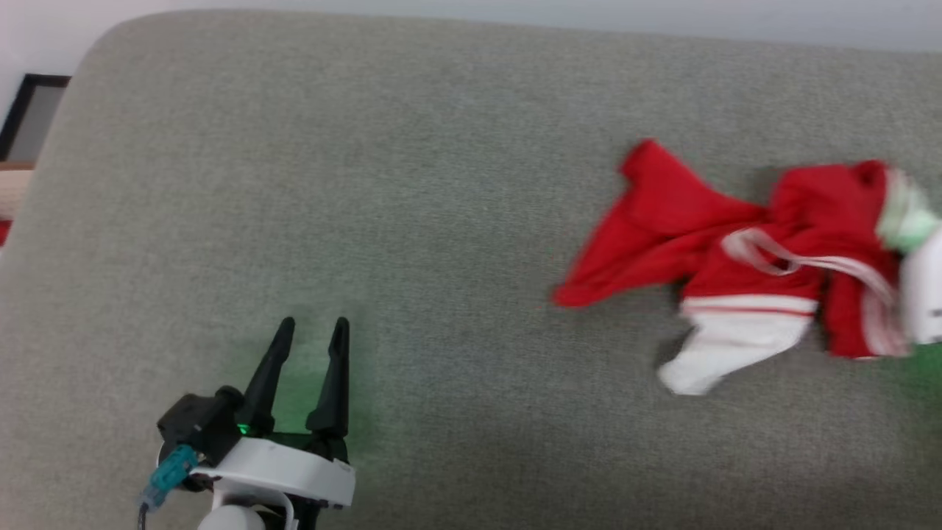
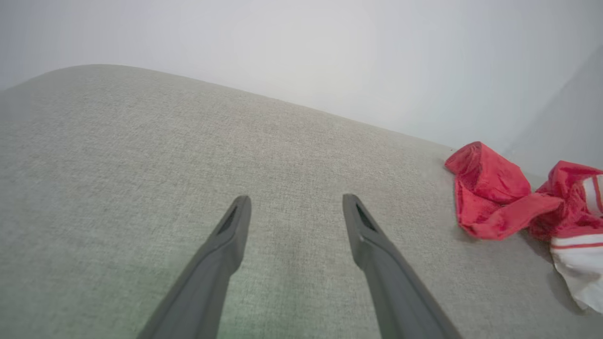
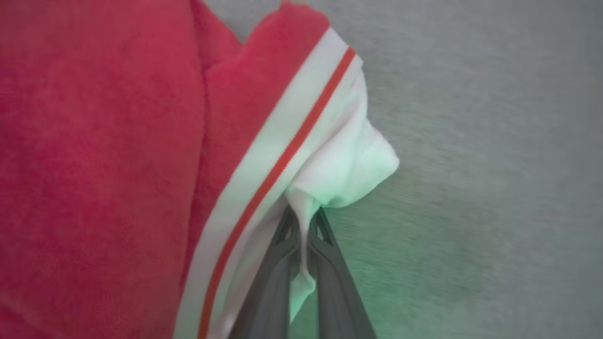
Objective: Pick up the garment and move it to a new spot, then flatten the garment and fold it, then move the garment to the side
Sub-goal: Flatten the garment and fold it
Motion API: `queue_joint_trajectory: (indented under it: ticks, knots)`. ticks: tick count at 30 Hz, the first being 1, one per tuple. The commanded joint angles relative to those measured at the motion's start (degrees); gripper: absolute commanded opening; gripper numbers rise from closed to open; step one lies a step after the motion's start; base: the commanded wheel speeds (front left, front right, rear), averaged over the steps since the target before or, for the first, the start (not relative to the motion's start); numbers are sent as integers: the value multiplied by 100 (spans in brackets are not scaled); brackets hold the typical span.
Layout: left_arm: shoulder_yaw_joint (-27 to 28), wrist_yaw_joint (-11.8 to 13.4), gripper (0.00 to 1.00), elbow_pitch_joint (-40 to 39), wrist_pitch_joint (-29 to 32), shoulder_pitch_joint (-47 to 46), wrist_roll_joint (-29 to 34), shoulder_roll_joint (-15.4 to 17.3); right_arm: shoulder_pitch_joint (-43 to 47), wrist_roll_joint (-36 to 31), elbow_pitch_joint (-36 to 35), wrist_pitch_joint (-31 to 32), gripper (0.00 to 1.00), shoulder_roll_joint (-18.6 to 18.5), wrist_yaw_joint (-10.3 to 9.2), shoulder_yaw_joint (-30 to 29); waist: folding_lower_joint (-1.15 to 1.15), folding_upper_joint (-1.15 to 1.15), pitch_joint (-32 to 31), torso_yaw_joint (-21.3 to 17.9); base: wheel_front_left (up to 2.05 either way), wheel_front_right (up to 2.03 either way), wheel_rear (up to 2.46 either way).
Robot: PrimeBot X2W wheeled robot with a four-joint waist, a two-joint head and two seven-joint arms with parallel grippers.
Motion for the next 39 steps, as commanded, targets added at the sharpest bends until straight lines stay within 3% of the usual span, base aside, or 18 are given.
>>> queue_joint_trajectory:
  ticks: [1, 8, 12, 18, 19, 21, 26, 32, 34, 39]
  knots:
    - [-32, -24, 100, -9, 0, -51, -10, 25, 44, -72, 39, -72, 0, -174, -16, -120, 0, 0, 9, -58, 0, 0, 0]
    - [-134, -24, 100, -60, 1, -145, -50, 102, 164, -390, 181, -292, 0, -683, -15, -912, 0, 0, 92, -170, 0, 0, 0]
    - [-198, -24, 100, -59, 1, -164, -69, 132, 316, -576, 364, -404, 0, -698, -14, -1394, 0, 0, 123, -201, 0, 0, 0]
    - [-319, -24, 100, -11, 0, -200, -112, 192, 444, -857, 581, -756, 0, -356, -14, -1882, 0, 0, 120, -252, 0, 0, 0]
    - [-330, -24, 100, -7, 0, -201, -119, 210, 456, -877, 590, -840, 11, -289, -14, -1902, 0, 0, 107, -267, 0, 0, 0]
    - [-380, -24, 100, 0, 1, -227, -170, 258, 451, -918, 588, -1042, 100, -175, -14, -1966, 0, 0, 78, -309, 0, 0, 0]
    - [-725, -24, 100, -190, 0, -422, -293, 561, 617, -928, 333, -1705, 100, -61, -15, -2088, 0, 0, -45, -463, 0, 0, 0]
    - [-1691, -24, 100, -365, 35, -932, -548, 1419, 1088, -543, -541, -2937, 100, 352, -15, -2417, 0, 0, -218, -855, 0, 0, 0]
    - [-2244, -24, 100, -413, 366, -1211, -857, 1755, 1269, -382, -848, -3372, 100, 653, -15, -2584, 0, 0, -270, -1028, 0, 0, 0]
    - [-3580, -13, 100, -814, 1944, -2055, -2209, 2452, 1767, -238, -1595, -4273, 100, 1260, -14, -2427, 0, 0, -301, -1486, 0, 0, 0]
